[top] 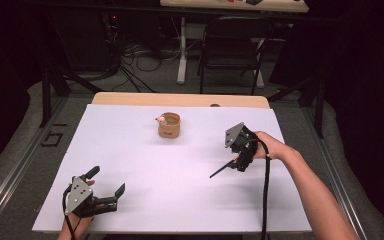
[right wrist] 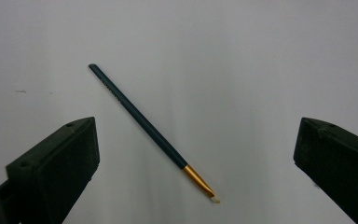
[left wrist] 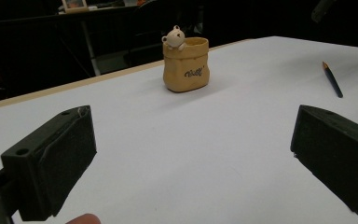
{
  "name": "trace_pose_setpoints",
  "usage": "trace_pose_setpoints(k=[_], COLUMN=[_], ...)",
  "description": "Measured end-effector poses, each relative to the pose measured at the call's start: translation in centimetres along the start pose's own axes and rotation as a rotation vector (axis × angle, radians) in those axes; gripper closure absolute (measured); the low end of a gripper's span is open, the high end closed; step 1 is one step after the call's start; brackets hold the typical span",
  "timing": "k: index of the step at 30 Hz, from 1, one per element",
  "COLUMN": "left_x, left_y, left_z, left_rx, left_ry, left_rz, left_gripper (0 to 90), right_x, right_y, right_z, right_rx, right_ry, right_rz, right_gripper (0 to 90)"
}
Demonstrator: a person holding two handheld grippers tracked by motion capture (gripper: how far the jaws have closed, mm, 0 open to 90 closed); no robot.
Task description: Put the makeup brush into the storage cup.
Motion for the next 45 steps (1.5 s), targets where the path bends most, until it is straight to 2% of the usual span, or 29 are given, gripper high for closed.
trace_pose_setpoints(k=[1,3,5,6,7,8,9,13,15,17,18,23,24,31,35,37,38,39,40,41,42,43,44,45], left_x=[0.0,0.0,0.0,0.0,0.1,0.1,0.1,0.1,0.1,0.1,0.1,0.1,0.1,0.1,0.1,0.2,0.2,0.2,0.2,0.2,0.2,0.2,0.2,0.3], left_y=[0.0,0.1,0.1,0.1,0.0,0.0,0.0,0.0,0.0,0.0,-0.1,0.0,0.0,0.0,-0.1,-0.1,-0.1,-0.1,-0.1,-0.1,-0.1,-0.1,-0.1,-0.1], left_z=[0.0,0.0,0.0,0.0,0.1,0.1,0.1,0.1,0.1,0.1,0.1,0.1,0.1,0.1,0.1,0.1,0.1,0.1,0.1,0.1,0.1,0.1,0.1,0.1], left_rx=[0.001,-0.007,-0.007,-0.007,-0.008,-0.008,-0.009,-0.009,-0.004,0.000,0.001,-0.004,-0.004,-0.004,0.003,0.003,0.003,0.002,0.002,0.004,0.004,0.004,0.003,0.003], left_ry=[0.000,0.002,0.003,0.003,0.001,0.001,0.001,0.002,0.006,0.011,0.011,0.005,0.005,0.010,0.012,0.014,0.015,0.015,0.015,0.015,0.015,0.018,0.018,0.019], left_rz=[-0.001,-0.006,-0.005,-0.004,-0.004,-0.004,-0.006,-0.008,-0.007,-0.005,-0.004,-0.008,-0.009,-0.008,-0.003,-0.004,-0.004,-0.004,-0.004,-0.003,-0.003,-0.003,-0.003,-0.002], left_gripper=[0.2,0.2,0.2,0.2,0.2,0.2,0.2,0.2,0.2,0.1,0.1,0.1,0.1,0.1,0.1,0.1,0.1,0.1,0.1,0.1,0.1,0.1,0.1,0.1], right_x=[-0.4,-0.4,-0.5,-0.6,-0.9,-0.9,-1.2,-1.7,-2.1,-2.2,-2.5,-2.8,-2.9,-3.2,-3.6,-3.8,-3.8,-3.7,-3.7,-4.1,-4.2,-4.0,-4.0,-4.7], right_y=[0.0,0.0,-0.1,0.0,-0.1,-0.1,-0.3,-0.4,-0.3,-0.4,-0.4,-0.3,-0.3,-0.3,-0.2,-0.2,-0.2,-0.2,-0.2,-0.4,-0.4,-0.2,-0.2,-0.5], right_z=[0.4,0.7,0.8,1.0,1.2,1.2,1.5,1.9,2.1,2.1,2.3,2.4,2.4,2.3,2.4,2.4,2.4,2.6,2.6,2.5,2.5,2.7,2.7,2.2], right_rx=[0.020,0.044,0.048,0.066,0.097,0.097,0.121,0.146,0.173,0.176,0.194,0.225,0.233,0.255,0.290,0.327,0.327,0.352,0.352,0.373,0.370,0.377,0.377,0.387], right_ry=[0.036,0.024,0.014,0.001,-0.048,-0.048,-0.075,-0.089,-0.109,-0.123,-0.144,-0.171,-0.192,-0.214,-0.230,-0.251,-0.251,-0.264,-0.264,-0.243,-0.241,-0.317,-0.317,-0.213], right_rz=[-0.024,-0.022,-0.017,-0.013,0.004,0.004,0.023,0.034,0.057,0.068,0.082,0.077,0.083,0.075,0.078,0.069,0.069,0.065,0.065,0.045,0.047,0.099,0.099,0.042], right_gripper=[0.0,0.0,0.0,0.0,0.0,0.0,0.0,0.0,0.0,0.0,0.0,0.0,0.0,0.0,1.4,6.8,6.8,12.3,12.3,20.9,24.2,26.8,26.8,37.4])
Point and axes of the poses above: each handheld gripper's, and its own axes: x roughly backward along the jaws, z roughly out of its top, y roughly to its right, the point moved 1 cm from there along -x, roughly forward along the jaws, and after that the axes turned 1 degree about -z, right-handed, at the moved point
